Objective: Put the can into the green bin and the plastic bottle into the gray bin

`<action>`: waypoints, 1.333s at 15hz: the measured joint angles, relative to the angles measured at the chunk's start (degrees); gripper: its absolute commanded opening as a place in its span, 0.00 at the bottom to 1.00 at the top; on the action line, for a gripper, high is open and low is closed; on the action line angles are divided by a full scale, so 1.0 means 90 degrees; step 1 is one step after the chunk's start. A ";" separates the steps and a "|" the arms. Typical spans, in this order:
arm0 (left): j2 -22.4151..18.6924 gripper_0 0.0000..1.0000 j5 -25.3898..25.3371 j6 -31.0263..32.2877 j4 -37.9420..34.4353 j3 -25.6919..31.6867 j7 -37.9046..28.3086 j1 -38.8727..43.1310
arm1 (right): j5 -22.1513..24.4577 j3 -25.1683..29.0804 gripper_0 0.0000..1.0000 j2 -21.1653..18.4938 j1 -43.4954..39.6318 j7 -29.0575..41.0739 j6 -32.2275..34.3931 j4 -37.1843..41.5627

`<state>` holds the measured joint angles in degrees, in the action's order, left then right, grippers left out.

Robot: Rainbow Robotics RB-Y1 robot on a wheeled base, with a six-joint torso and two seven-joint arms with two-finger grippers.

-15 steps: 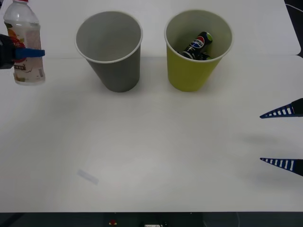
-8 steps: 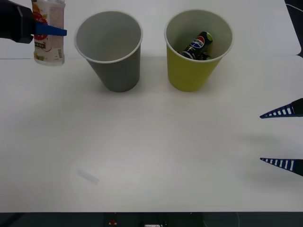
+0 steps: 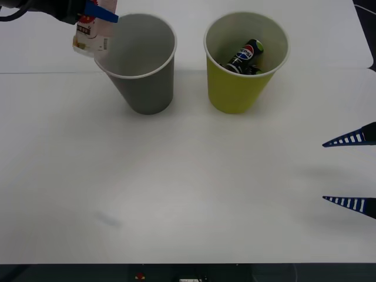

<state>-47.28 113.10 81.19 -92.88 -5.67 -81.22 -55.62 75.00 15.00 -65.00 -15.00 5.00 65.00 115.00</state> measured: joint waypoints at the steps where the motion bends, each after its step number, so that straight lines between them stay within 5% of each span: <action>1: 0.0054 0.00 0.0028 -0.0126 0.0198 -0.0214 0.0000 -0.0182 | 0.0000 0.0000 1.00 0.0000 0.0000 0.0000 0.0000 0.0000; 10: 0.0341 0.01 0.0532 -0.0756 0.1024 -0.1034 0.0001 -0.0738 | 0.0000 0.0000 1.00 0.0000 0.0000 0.0000 0.0000 0.0000; 13: 0.0341 1.00 0.0593 -0.0751 0.1024 -0.1078 0.0004 -0.0737 | 0.0000 0.0000 1.00 0.0000 0.0000 0.0000 0.0000 0.0000; 20: 0.0312 1.00 0.0193 -0.0751 0.1008 -0.0754 0.0799 -0.0554 | 0.0000 0.0000 1.00 0.0000 0.0000 0.0000 0.0000 0.0000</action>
<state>-44.47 114.83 74.44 -83.82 -12.45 -74.03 -60.61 75.00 15.00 -65.00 -15.00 5.00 65.00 115.00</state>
